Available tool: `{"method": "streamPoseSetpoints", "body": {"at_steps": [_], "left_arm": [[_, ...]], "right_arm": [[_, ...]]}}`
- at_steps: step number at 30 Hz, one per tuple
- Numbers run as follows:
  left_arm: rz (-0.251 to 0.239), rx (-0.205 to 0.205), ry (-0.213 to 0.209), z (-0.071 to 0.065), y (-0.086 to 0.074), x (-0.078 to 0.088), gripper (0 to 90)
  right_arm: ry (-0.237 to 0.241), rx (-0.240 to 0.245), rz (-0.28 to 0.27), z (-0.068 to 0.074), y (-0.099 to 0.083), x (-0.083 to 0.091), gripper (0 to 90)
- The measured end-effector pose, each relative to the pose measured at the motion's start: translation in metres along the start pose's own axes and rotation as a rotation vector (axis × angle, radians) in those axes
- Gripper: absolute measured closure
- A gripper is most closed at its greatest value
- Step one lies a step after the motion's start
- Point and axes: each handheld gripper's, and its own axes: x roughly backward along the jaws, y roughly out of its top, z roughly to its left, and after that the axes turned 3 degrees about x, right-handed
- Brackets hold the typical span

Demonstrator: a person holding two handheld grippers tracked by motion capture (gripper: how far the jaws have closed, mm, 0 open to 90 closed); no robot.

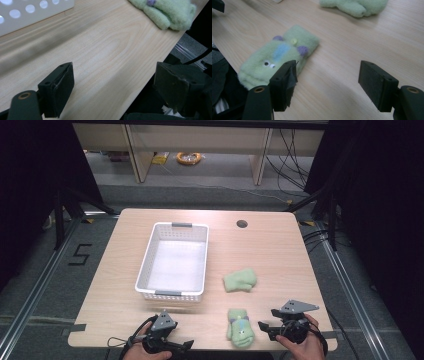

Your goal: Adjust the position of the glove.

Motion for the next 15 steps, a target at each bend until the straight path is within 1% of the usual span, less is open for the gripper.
{"method": "streamPoseSetpoints", "body": {"at_steps": [1, 2, 3, 4, 5, 6, 7, 8, 9, 10, 11, 12, 13, 14, 15], "left_arm": [[0.001, 0.0, 0.0, 0.0, 0.0, 0.0, 16.0], [0.001, 0.0, 0.0, 0.0, 0.0, 0.0, 16.0], [0.001, 0.0, 0.0, 0.0, 0.0, 0.0, 16.0], [0.001, 0.0, 0.001, 0.0, 0.0, 0.0, 16.0], [0.001, 0.0, 0.001, 0.0, 0.0, 0.0, 16.0], [0.0, 0.0, 0.001, 0.0, 0.0, 0.0, 16.0], [-0.002, 0.001, 0.002, 0.0, 0.0, 0.0, 16.0], [-0.002, 0.001, 0.002, 0.0, 0.0, 0.0, 16.0], [-0.005, 0.023, 0.009, 0.0, 0.0, -0.001, 16.0], [-0.005, 0.023, 0.009, 0.0, 0.0, -0.001, 16.0], [-0.006, 0.022, 0.002, 0.0, 0.0, -0.001, 16.0], [-0.006, 0.022, 0.002, 0.0, 0.0, -0.001, 16.0], [-0.004, 0.022, 0.002, 0.0, 0.0, -0.001, 16.0], [-0.001, 0.018, 0.016, 0.0, 0.0, -0.001, 16.0], [-0.001, 0.018, 0.016, 0.0, 0.0, -0.001, 16.0]], "right_arm": [[0.01, 0.0, -0.002, 0.001, 0.001, 0.0, 32.4], [0.007, -0.001, -0.003, 0.002, 0.001, 0.001, 32.4], [0.009, 0.016, -0.006, 0.003, 0.002, 0.0, 32.4], [0.022, 0.0, -0.002, 0.005, 0.003, 0.001, 32.6], [0.022, 0.0, -0.002, 0.005, 0.003, 0.001, 32.6], [0.046, 0.001, -0.014, 0.008, 0.005, 0.0, 33.5], [0.045, -0.019, -0.002, 0.011, 0.006, 0.001, 33.5], [0.045, -0.019, -0.002, 0.011, 0.006, 0.001, 33.5], [0.041, 0.011, -0.005, 0.016, 0.008, 0.001, 34.2], [0.051, 0.007, 0.005, 0.019, 0.01, 0.001, 34.6], [0.049, 0.018, 0.004, 0.021, 0.011, 0.001, 35.0], [0.049, 0.018, 0.004, 0.021, 0.011, 0.001, 35.0], [0.051, 0.025, -0.007, 0.022, 0.012, 0.0, 35.4], [0.061, 0.024, 0.003, 0.027, 0.016, -0.001, 36.8], [0.061, 0.024, 0.003, 0.027, 0.016, -0.001, 36.8]]}}
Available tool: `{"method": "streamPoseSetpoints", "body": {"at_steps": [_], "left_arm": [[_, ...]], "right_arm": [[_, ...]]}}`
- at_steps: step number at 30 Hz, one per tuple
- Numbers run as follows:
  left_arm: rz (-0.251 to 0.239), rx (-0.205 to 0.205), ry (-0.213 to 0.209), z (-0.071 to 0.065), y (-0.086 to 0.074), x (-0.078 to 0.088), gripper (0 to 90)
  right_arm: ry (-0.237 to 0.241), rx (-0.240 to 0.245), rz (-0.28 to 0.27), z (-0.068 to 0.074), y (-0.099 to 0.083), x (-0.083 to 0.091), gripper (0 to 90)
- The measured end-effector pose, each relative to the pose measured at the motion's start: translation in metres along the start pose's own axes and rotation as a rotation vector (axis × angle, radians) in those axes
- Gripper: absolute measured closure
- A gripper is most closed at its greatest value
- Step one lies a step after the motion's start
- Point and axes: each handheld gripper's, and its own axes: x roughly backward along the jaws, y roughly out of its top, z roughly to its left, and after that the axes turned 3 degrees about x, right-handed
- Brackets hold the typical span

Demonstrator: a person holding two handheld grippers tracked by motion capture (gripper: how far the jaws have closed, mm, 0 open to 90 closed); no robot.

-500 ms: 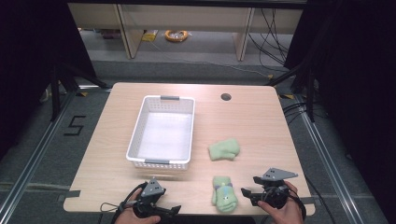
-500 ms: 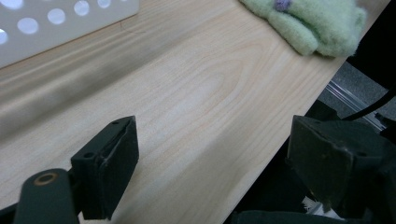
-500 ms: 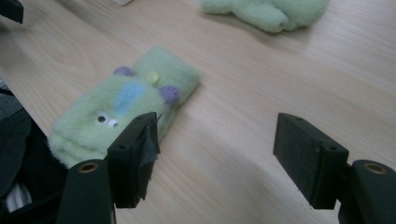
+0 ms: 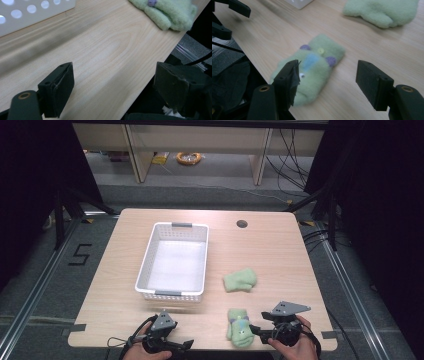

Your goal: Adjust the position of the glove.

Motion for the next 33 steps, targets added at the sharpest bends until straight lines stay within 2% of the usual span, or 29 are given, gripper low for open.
{"method": "streamPoseSetpoints", "body": {"at_steps": [2, 3, 5, 6, 7, 8, 9, 10, 11, 13, 14, 15, 16, 17, 18, 19, 21, 24, 26, 27, 28, 29, 30, 32, 33], "left_arm": [[0.0, -0.001, -0.002, 0.0, 0.0, 0.0, 15.9], [-0.002, -0.014, -0.01, 0.0, 0.001, 0.001, 16.0], [-0.002, -0.014, -0.01, 0.001, 0.001, 0.001, 16.0], [-0.007, -0.008, -0.01, 0.0, 0.001, 0.001, 16.0], [-0.007, -0.008, -0.01, 0.0, 0.001, 0.001, 16.0], [-0.007, -0.007, -0.01, 0.0, 0.001, 0.001, 16.0], [-0.008, -0.006, -0.01, 0.0, 0.001, 0.001, 16.0], [-0.008, -0.006, -0.01, 0.0, 0.001, 0.001, 16.0], [-0.01, -0.007, -0.009, 0.0, 0.001, 0.001, 16.0], [0.0, -0.018, -0.001, 0.001, 0.001, 0.002, 16.0], [-0.003, -0.014, -0.001, 0.001, 0.001, 0.002, 16.0], [-0.016, 0.0, -0.009, 0.0, 0.001, 0.0, 16.0], [-0.015, 0.0, -0.01, 0.0, 0.001, 0.0, 16.0], [-0.014, -0.002, -0.01, 0.0, 0.001, 0.0, 15.9], [-0.013, -0.004, -0.011, 0.0, 0.001, 0.001, 16.0], [-0.003, -0.012, -0.003, 0.001, 0.001, 0.001, 16.0], [-0.012, -0.005, -0.012, 0.0, 0.001, 0.001, 16.0], [-0.013, -0.004, -0.011, 0.0, 0.001, 0.001, 16.0], [-0.002, -0.017, -0.011, 0.001, 0.001, 0.002, 16.0], [-0.003, -0.017, -0.011, 0.0, 0.001, 0.002, 16.0], [-0.005, 0.005, -0.014, -0.001, 0.0, 0.001, 16.0], [-0.007, 0.005, -0.009, -0.001, 0.0, 0.001, 16.0], [-0.006, 0.003, -0.007, -0.001, 0.001, 0.001, 16.0], [-0.004, 0.002, -0.015, -0.001, 0.001, 0.001, 16.0], [-0.012, -0.003, -0.011, 0.0, 0.001, 0.001, 16.0]], "right_arm": [[0.017, -0.023, 0.004, 0.005, 0.004, -0.003, 38.9], [0.02, -0.003, 0.011, 0.007, 0.006, -0.005, 40.9], [0.018, -0.006, 0.012, 0.009, 0.008, -0.008, 40.5], [0.018, -0.027, 0.017, 0.013, 0.009, -0.011, 40.2], [0.027, 0.014, 0.035, 0.013, 0.011, -0.014, 39.9], [0.032, 0.004, 0.032, 0.016, 0.012, -0.018, 39.9], [0.025, 0.018, 0.079, 0.02, 0.015, -0.023, 39.9], [0.023, 0.04, 0.081, 0.021, 0.016, -0.027, 39.9], [0.025, 0.031, 0.108, 0.023, 0.017, -0.029, 40.1], [0.031, 0.067, 0.116, 0.023, 0.019, -0.035, 40.4], [0.034, 0.064, 0.103, 0.024, 0.019, -0.039, 41.6], [0.04, 0.045, 0.126, 0.024, 0.021, -0.04, 42.0], [0.028, 0.048, 0.144, 0.024, 0.022, -0.042, 41.9], [0.02, 0.05, 0.137, 0.024, 0.022, -0.045, 41.8], [0.019, 0.056, 0.164, 0.024, 0.023, -0.046, 41.5], [0.015, 0.064, 0.151, 0.025, 0.023, -0.049, 41.1], [0.009, 0.071, 0.189, 0.026, 0.024, -0.052, 40.9], [-0.018, 0.105, 0.217, 0.028, 0.023, -0.058, 44.9], [-0.015, 0.103, 0.228, 0.028, 0.022, -0.058, 50.1], [0.0, 0.115, 0.226, 0.026, 0.022, -0.058, 54.7], [0.006, 0.132, 0.219, 0.022, 0.021, -0.059, 60.8], [0.015, 0.132, 0.205, 0.021, 0.02, -0.058, 65.9], [0.026, 0.163, 0.218, 0.017, 0.021, -0.057, 71.3], [0.076, 0.156, 0.216, 0.014, 0.021, -0.055, 79.6], [0.101, 0.21, 0.188, 0.007, 0.02, -0.056, 81.9]]}}
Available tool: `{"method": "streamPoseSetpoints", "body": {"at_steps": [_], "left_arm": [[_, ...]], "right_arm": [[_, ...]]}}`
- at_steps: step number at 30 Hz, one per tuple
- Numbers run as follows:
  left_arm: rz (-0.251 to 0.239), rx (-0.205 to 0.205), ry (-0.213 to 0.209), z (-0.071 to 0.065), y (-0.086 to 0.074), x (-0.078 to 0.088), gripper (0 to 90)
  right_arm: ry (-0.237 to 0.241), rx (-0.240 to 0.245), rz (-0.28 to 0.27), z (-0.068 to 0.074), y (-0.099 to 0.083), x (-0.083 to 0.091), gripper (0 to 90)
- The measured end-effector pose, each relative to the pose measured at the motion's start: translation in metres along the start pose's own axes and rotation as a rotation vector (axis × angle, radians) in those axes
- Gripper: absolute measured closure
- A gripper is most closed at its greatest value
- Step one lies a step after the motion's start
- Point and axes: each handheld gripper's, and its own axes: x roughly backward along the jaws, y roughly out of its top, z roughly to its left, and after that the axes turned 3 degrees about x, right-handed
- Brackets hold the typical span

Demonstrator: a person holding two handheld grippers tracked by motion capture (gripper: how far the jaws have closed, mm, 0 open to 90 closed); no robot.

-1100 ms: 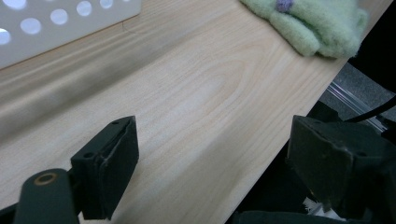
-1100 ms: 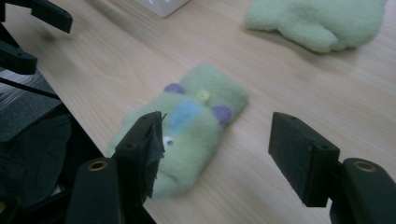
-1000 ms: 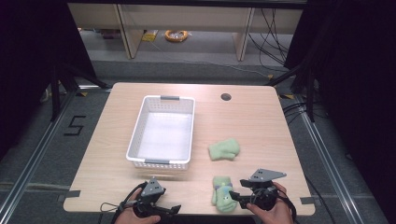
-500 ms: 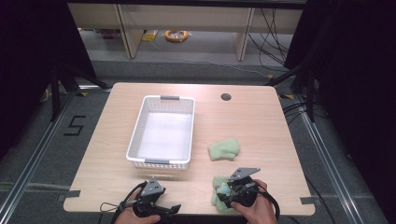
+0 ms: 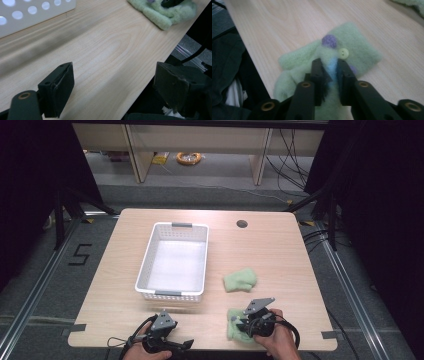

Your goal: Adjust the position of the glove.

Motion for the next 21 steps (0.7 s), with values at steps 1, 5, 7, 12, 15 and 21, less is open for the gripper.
{"method": "streamPoseSetpoints", "body": {"at_steps": [1, 5, 7, 12, 15, 21], "left_arm": [[-0.001, 0.002, 0.001, 0.0, 0.0, 0.0, 16.0], [0.005, -0.006, 0.002, 0.002, 0.0, 0.001, 16.1], [0.005, -0.004, 0.002, 0.002, 0.0, 0.001, 16.1], [0.007, -0.002, 0.01, 0.002, 0.0, 0.001, 16.0], [0.008, -0.001, 0.011, 0.003, 0.0, 0.0, 16.1], [0.009, -0.004, 0.014, 0.002, 0.0, 0.0, 16.1]], "right_arm": [[0.01, -0.012, 0.008, -0.001, -0.001, 0.002, 82.9], [0.002, 0.085, 0.017, -0.008, -0.001, 0.012, 84.2], [-0.018, 0.12, 0.035, -0.012, -0.002, 0.021, 84.3], [-0.016, 0.229, 0.047, -0.026, -0.014, 0.04, 84.2], [-0.008, 0.238, 0.043, -0.038, -0.023, 0.049, 84.1], [0.017, 0.266, 0.029, -0.059, -0.033, 0.061, 83.8]]}}
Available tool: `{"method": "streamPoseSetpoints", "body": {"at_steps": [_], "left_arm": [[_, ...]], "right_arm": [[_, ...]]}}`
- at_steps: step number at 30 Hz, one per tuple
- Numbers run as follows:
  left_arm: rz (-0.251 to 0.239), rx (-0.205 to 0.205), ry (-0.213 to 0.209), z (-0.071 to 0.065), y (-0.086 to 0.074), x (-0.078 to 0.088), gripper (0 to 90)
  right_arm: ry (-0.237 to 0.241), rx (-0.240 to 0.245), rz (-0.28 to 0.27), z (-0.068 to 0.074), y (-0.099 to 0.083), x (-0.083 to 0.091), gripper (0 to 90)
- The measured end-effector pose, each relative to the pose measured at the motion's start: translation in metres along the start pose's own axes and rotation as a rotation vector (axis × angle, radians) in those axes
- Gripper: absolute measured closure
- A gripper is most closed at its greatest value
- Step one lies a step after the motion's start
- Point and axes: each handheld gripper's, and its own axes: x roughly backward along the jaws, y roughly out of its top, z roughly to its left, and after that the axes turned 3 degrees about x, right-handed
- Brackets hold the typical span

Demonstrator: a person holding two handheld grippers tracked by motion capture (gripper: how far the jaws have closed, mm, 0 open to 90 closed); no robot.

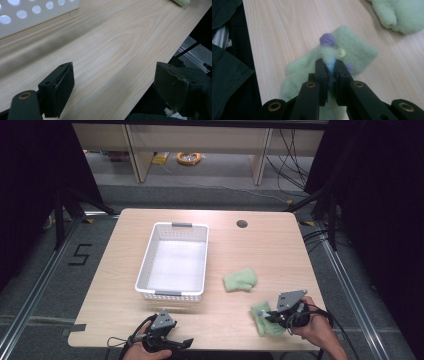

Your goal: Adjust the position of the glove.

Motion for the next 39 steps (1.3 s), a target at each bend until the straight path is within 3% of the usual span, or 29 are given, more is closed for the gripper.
{"method": "streamPoseSetpoints", "body": {"at_steps": [6, 8, 11, 13, 14, 17, 19, 21, 23, 28, 30, 31, 32, 33, 34, 36, 39], "left_arm": [[0.0, -0.001, 0.001, 0.0, 0.0, 0.0, 16.1], [-0.009, 0.007, -0.002, -0.001, 0.0, 0.0, 16.1], [-0.012, 0.008, -0.001, -0.001, 0.0, 0.0, 16.2], [-0.015, 0.009, -0.003, -0.001, 0.0, 0.0, 16.1], [-0.016, 0.009, -0.004, -0.001, 0.0, 0.0, 16.1], [-0.003, 0.019, 0.006, -0.001, 0.0, -0.001, 16.1], [-0.01, 0.008, -0.008, -0.002, 0.0, -0.001, 16.1], [-0.012, 0.009, -0.006, -0.002, 0.0, 0.0, 16.1], [-0.001, 0.011, 0.009, -0.001, 0.0, 0.0, 16.1], [-0.016, 0.014, -0.006, -0.001, 0.0, 0.001, 16.1], [-0.012, 0.007, -0.006, 0.0, 0.0, 0.001, 16.1], [-0.009, 0.003, -0.008, -0.001, 0.0, 0.001, 16.1], [-0.009, 0.002, -0.008, -0.001, 0.0, 0.001, 16.1], [-0.008, 0.002, -0.008, -0.001, 0.0, 0.001, 16.1], [-0.024, 0.018, -0.01, -0.002, 0.0, 0.0, 16.1], [-0.006, -0.002, -0.009, -0.001, 0.0, 0.001, 16.1], [-0.007, 0.005, -0.008, 0.0, 0.0, 0.001, 16.1]], "right_arm": [[0.005, -0.016, 0.002, -0.01, -0.013, -0.002, 83.1], [0.032, -0.002, 0.0, -0.014, -0.018, -0.009, 80.6], [0.018, -0.066, -0.004, -0.015, -0.019, -0.01, 66.7], [-0.021, -0.107, -0.008, -0.015, -0.017, -0.007, 53.5], [-0.051, -0.154, -0.015, -0.014, -0.013, -0.003, 50.3], [-0.084, -0.169, -0.021, -0.014, -0.007, 0.005, 49.0], [-0.14, -0.159, -0.083, -0.018, 0.009, 0.012, 50.4], [-0.163, -0.143, -0.097, -0.023, 0.019, 0.013, 50.5], [-0.162, -0.138, -0.097, -0.029, 0.028, 0.01, 51.5], [-0.155, -0.145, -0.094, -0.043, 0.047, -0.002, 52.8], [-0.156, -0.111, -0.079, -0.052, 0.059, -0.01, 53.9], [-0.145, -0.135, -0.068, -0.053, 0.063, -0.012, 53.8], [-0.151, -0.11, -0.068, -0.057, 0.064, -0.014, 53.8], [-0.151, -0.138, -0.056, -0.058, 0.068, -0.016, 53.9], [-0.139, -0.125, -0.05, -0.061, 0.071, -0.018, 54.0], [-0.142, -0.136, -0.041, -0.067, 0.077, -0.023, 54.6], [-0.13, -0.119, -0.026, -0.077, 0.085, -0.034, 55.5]]}}
